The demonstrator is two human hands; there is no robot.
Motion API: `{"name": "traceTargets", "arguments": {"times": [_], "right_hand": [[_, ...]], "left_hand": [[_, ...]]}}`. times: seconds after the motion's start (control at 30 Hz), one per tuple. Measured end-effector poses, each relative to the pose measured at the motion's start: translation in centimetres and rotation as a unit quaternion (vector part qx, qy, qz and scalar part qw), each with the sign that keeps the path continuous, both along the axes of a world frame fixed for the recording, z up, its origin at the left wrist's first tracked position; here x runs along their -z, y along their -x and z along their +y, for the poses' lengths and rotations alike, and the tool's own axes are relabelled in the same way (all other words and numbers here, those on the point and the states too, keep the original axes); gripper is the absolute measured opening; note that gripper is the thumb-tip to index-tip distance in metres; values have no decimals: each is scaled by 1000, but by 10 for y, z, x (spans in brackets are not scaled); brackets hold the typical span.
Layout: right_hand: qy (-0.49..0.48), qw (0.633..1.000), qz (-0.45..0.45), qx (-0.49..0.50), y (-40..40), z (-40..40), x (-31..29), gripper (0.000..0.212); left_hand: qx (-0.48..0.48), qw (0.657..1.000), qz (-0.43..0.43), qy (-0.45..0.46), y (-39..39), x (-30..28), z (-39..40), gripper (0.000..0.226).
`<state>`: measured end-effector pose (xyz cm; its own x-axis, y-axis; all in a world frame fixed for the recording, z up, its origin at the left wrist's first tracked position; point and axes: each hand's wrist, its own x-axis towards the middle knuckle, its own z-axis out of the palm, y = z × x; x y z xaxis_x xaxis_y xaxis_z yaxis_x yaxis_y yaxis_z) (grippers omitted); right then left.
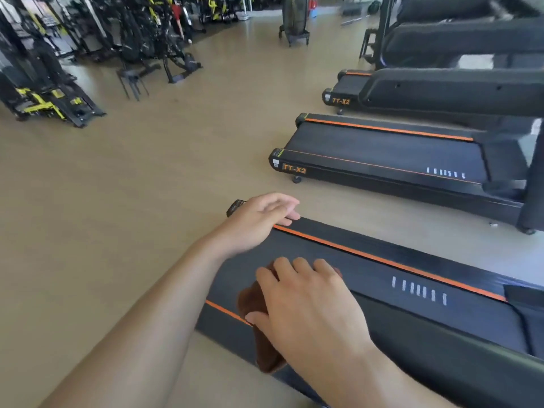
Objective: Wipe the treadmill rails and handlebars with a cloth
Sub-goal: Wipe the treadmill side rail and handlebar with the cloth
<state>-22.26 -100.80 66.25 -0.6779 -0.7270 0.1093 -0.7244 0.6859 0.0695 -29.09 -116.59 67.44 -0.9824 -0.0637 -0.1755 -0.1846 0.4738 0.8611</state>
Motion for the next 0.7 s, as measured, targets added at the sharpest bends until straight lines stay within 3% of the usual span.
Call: {"name": "traceTargets", "arguments": {"times": [0.2, 0.4, 0.5, 0.57, 0.63, 0.7], "right_hand": [[64, 985, -5, 160, -3, 50, -12, 73], [-34, 911, -110, 395, -19, 101, -45, 93], [66, 857, -20, 510, -48, 92, -26, 81], [146, 787, 86, 594, -62, 56, -5, 68], [262, 732, 161, 608, -63, 11, 20, 58], [365, 694, 177, 595, -57, -18, 35, 56]], "left_hand": [[183, 980, 18, -74, 43, -14, 34, 34], [429, 898, -19, -100, 22, -6, 61, 45], [504, 857, -62, -94, 9, 3, 59, 33], [537, 833, -78, -102, 11, 6, 59, 33], [563, 813, -105, -106, 15, 3, 64, 37], [580, 796, -127, -114, 20, 2, 77, 38]]}}
